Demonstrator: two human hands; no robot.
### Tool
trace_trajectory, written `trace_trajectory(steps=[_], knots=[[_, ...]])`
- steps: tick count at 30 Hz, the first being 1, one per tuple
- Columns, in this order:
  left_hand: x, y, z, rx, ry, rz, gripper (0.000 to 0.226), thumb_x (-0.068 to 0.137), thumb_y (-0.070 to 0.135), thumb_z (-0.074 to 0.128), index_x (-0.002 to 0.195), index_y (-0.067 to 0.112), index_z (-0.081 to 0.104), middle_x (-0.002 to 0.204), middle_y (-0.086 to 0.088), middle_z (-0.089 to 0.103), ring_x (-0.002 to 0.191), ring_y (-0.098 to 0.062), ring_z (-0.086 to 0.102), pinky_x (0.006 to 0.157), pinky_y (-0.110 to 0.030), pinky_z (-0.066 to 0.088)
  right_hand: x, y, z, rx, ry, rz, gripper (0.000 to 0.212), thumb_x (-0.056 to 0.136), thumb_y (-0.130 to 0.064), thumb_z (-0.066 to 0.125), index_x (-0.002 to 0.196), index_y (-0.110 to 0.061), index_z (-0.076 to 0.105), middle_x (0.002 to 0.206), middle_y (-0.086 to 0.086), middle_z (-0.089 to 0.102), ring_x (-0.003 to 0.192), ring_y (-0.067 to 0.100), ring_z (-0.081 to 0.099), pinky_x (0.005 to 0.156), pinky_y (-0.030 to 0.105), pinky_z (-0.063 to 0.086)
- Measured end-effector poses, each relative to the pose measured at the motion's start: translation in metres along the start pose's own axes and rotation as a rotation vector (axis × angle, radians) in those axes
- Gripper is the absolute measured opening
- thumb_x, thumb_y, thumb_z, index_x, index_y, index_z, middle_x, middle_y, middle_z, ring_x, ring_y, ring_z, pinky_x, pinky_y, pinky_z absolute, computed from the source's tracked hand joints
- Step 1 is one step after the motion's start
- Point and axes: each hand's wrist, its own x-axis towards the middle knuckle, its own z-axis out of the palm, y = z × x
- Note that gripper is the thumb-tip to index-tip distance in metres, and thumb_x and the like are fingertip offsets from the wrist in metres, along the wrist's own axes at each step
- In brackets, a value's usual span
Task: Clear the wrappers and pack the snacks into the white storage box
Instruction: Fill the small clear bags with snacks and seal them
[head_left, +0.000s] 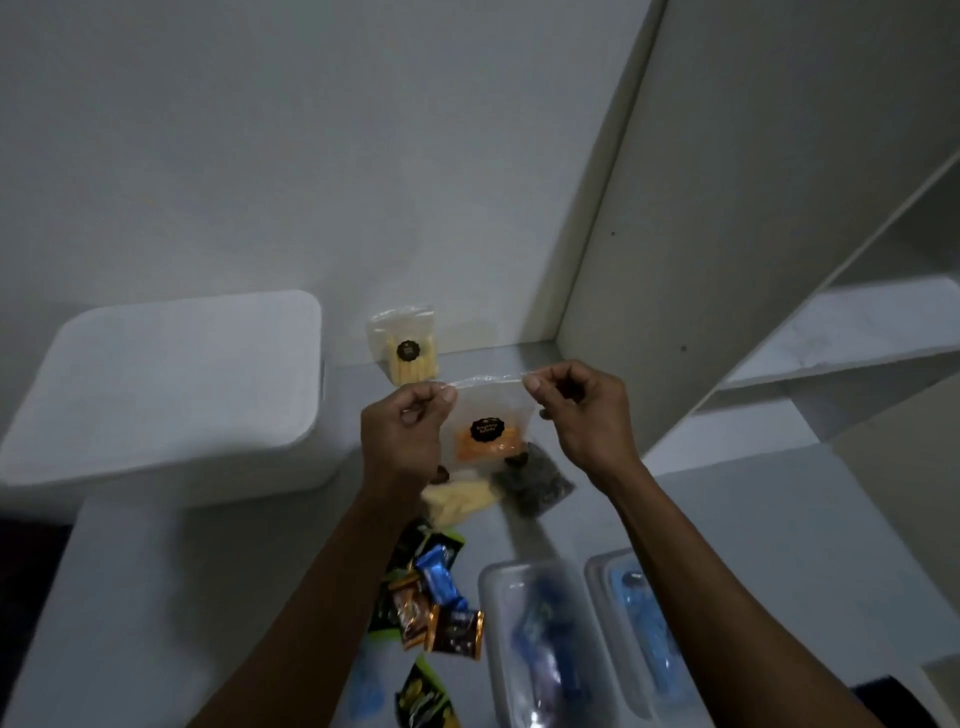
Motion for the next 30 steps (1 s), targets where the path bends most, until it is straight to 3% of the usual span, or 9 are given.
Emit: trace_trajectory(steps=[6, 13, 17, 21, 24, 26, 28, 30], knots=[[0.087, -0.026, 0.061, 0.085, 0.099, -0.054, 0.005, 0.084, 0.023, 0.075, 0.087, 0.020, 0.076, 0.078, 0.007, 0.074, 0.075, -0.005, 0.070, 0.074, -0.029, 0.057, 0.099, 0.040, 0.006, 0.001, 0.042, 0.045, 0.007, 0.085, -0.019, 0.075, 0.084, -0.012, 0.074, 0.076, -0.001, 0.071, 0.071, 0.010, 0.064, 0.073, 0.040, 0.059], [0.159, -0.067, 0.105, 0.046, 0.174, -0.142, 0.009, 0.083, 0.012, 0.075, 0.078, 0.018, 0.073, 0.075, 0.004, 0.071, 0.069, -0.002, 0.064, 0.071, -0.022, 0.052, 0.173, 0.097, 0.032, -0.024, 0.121, 0.171, 0.010, 0.081, -0.028, 0.077, 0.080, -0.020, 0.073, 0.075, -0.002, 0.072, 0.071, 0.014, 0.065, 0.071, 0.037, 0.059], [0.185, -0.084, 0.119, 0.060, 0.199, -0.180, 0.005, 0.083, 0.009, 0.074, 0.083, 0.014, 0.073, 0.072, 0.008, 0.068, 0.059, 0.010, 0.059, 0.064, -0.012, 0.050, 0.197, 0.114, 0.045, -0.028, 0.173, 0.212, 0.008, 0.081, -0.022, 0.078, 0.079, -0.016, 0.073, 0.075, 0.001, 0.072, 0.067, 0.010, 0.062, 0.070, 0.029, 0.056], [0.201, -0.092, 0.124, 0.108, 0.233, -0.192, 0.008, 0.083, 0.010, 0.075, 0.079, 0.017, 0.072, 0.069, 0.011, 0.065, 0.059, 0.007, 0.059, 0.055, -0.003, 0.043, 0.210, 0.120, 0.057, -0.017, 0.211, 0.227, 0.008, 0.082, -0.016, 0.079, 0.081, -0.011, 0.073, 0.076, 0.005, 0.071, 0.069, 0.010, 0.060, 0.068, 0.021, 0.052], [0.208, -0.095, 0.126, 0.102, 0.263, -0.207, 0.012, 0.080, 0.013, 0.078, 0.074, 0.020, 0.070, 0.069, 0.007, 0.066, 0.062, 0.000, 0.062, 0.063, -0.015, 0.049, 0.216, 0.123, 0.063, -0.005, 0.240, 0.216, 0.008, 0.082, -0.012, 0.079, 0.080, -0.010, 0.072, 0.073, 0.004, 0.068, 0.068, 0.010, 0.059, 0.065, 0.015, 0.049], [0.212, -0.097, 0.126, 0.125, 0.282, -0.213, 0.012, 0.079, 0.017, 0.079, 0.073, 0.020, 0.069, 0.069, 0.005, 0.067, 0.066, -0.009, 0.063, 0.068, -0.023, 0.051, 0.219, 0.123, 0.065, -0.004, 0.249, 0.221, 0.008, 0.081, -0.011, 0.079, 0.081, -0.011, 0.071, 0.072, 0.003, 0.066, 0.067, 0.010, 0.058, 0.067, 0.018, 0.051], [0.214, -0.095, 0.126, 0.135, 0.304, -0.210, 0.009, 0.078, 0.017, 0.080, 0.077, 0.015, 0.071, 0.068, 0.004, 0.065, 0.062, -0.001, 0.059, 0.066, -0.020, 0.049, 0.221, 0.123, 0.065, 0.002, 0.267, 0.238, 0.009, 0.080, -0.010, 0.079, 0.083, -0.011, 0.071, 0.073, 0.004, 0.066, 0.068, 0.011, 0.058, 0.070, 0.025, 0.054], [0.211, -0.093, 0.125, 0.127, 0.319, -0.210, 0.012, 0.078, 0.016, 0.080, 0.082, 0.007, 0.073, 0.067, 0.005, 0.064, 0.054, 0.008, 0.057, 0.058, -0.010, 0.045, 0.219, 0.120, 0.065, 0.001, 0.285, 0.258, 0.011, 0.080, -0.010, 0.079, 0.087, -0.009, 0.070, 0.076, 0.006, 0.065, 0.070, 0.011, 0.058, 0.070, 0.022, 0.052]])
